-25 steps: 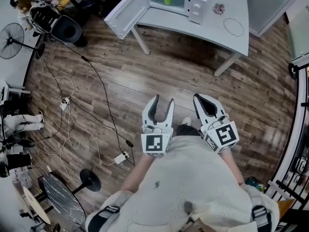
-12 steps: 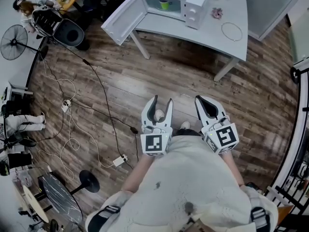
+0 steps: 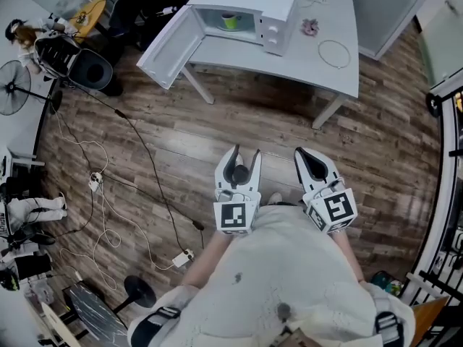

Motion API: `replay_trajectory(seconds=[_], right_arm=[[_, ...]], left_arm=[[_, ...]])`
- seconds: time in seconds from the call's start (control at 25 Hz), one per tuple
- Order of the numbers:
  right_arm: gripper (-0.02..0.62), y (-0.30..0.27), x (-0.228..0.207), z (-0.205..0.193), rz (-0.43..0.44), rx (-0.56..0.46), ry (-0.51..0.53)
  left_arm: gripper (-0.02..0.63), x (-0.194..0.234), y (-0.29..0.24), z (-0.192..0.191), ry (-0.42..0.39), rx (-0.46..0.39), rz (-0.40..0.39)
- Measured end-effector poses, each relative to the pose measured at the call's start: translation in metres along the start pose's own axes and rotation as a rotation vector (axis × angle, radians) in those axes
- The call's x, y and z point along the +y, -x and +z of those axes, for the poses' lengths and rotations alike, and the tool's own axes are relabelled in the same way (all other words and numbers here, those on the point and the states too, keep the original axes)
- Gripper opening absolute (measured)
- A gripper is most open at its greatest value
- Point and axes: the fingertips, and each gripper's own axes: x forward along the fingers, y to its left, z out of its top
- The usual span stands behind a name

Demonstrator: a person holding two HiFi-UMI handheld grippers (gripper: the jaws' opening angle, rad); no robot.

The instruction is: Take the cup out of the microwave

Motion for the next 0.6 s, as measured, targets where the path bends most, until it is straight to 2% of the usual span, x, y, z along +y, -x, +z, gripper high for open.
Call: replay_trajectory(seconds=[0.24,0.6], right_arm=[[0.009,-0.045,-0.024,0.013,-0.034,0.006,0.005],[0.009,-0.139,-0.036,0.030,-0.038,0.025,0.003]], left_arm=[[0.213,0.023,-0.052,0.004,0.015,-0.002,-0.036],[0.213,0.100,-0.120,0.007,0.015,0.011,-0.031]])
